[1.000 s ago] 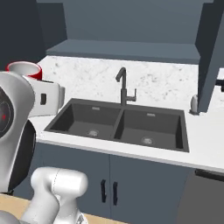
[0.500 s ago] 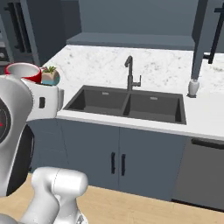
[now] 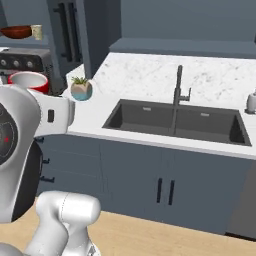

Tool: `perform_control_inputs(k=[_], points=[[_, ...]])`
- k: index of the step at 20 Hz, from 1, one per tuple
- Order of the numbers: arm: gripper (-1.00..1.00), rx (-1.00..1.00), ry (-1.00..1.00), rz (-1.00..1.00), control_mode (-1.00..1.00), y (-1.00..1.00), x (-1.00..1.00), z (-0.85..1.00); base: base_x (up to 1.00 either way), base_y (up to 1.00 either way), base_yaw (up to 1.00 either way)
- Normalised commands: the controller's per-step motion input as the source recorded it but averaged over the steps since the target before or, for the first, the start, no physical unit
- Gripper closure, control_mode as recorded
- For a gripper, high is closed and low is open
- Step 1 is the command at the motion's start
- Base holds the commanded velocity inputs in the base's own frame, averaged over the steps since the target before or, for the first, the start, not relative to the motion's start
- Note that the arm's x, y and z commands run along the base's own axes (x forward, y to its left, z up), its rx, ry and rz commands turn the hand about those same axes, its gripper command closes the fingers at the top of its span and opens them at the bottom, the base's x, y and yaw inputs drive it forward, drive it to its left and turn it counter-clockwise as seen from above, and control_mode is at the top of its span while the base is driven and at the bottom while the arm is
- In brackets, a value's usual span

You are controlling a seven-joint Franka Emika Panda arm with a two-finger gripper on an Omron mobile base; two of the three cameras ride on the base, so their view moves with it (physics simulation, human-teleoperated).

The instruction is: Gather all objects into one cabinet and sort the glasses and bowls to opposite sides.

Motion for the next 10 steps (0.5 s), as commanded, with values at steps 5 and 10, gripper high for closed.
perform_control_inputs(k=[5,10], points=[[1.00,0.00,0.00,0.00,1.00,0.00,0.00,0.00,-0.25,0.86,0.00],[1.00,0.00,0.00,0.00,1.00,0.00,0.00,0.00,-0.08,0.79,0.01]])
